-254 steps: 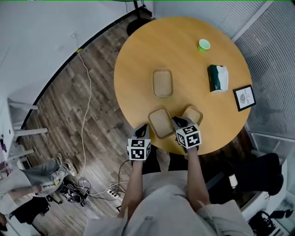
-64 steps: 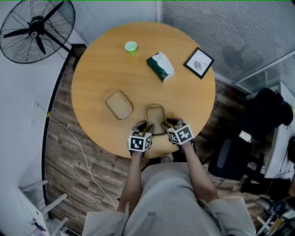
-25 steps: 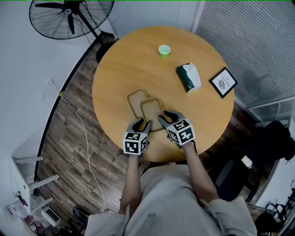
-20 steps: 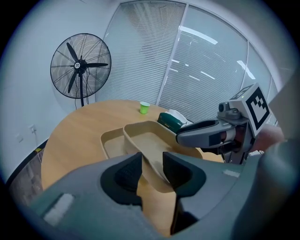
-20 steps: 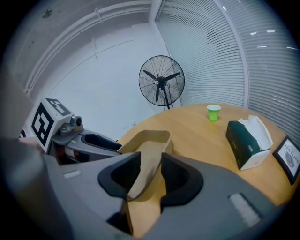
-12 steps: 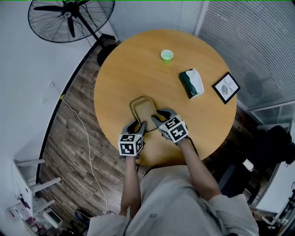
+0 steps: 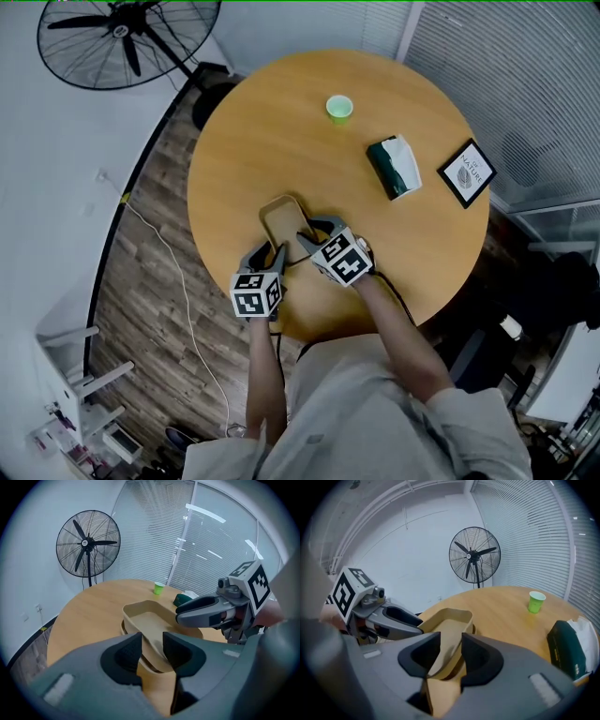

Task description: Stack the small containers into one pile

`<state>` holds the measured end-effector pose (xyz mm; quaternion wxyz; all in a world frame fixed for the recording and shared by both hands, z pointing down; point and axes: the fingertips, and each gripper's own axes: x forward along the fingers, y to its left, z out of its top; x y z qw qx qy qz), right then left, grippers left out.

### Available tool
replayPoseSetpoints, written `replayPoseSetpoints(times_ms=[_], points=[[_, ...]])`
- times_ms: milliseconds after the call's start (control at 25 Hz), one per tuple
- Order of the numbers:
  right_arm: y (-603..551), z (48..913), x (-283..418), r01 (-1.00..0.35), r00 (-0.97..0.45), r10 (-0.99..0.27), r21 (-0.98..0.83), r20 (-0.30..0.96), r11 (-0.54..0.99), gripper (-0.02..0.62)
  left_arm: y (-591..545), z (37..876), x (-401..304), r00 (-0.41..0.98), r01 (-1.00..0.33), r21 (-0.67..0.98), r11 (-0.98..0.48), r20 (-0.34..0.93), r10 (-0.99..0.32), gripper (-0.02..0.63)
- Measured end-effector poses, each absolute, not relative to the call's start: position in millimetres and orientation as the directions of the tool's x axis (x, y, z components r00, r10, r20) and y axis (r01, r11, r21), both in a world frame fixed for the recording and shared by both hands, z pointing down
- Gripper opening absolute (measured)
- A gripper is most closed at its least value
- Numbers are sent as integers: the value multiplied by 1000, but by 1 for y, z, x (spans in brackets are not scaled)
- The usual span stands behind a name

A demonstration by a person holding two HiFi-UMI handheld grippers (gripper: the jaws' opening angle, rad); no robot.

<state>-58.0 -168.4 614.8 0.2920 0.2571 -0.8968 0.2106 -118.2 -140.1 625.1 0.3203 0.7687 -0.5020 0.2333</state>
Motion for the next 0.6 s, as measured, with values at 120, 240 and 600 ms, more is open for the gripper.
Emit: replayPoseSetpoints(times_ms=[120,240,600], points=[[-170,621,-59,-581,-692,-325,-229,645,781,138,-142,631,-119,389,-921,265,-287,688,-613,144],[-172,622,-60,-579,-697,-321,-240,641,779,138,-141,639,-117,395,-918,269,-291,695,-601,144],[-172,632,-59,-569,-697,-313,-233,645,789,138,-138,652,-115,393,-919,279,-278,704,-591,143]])
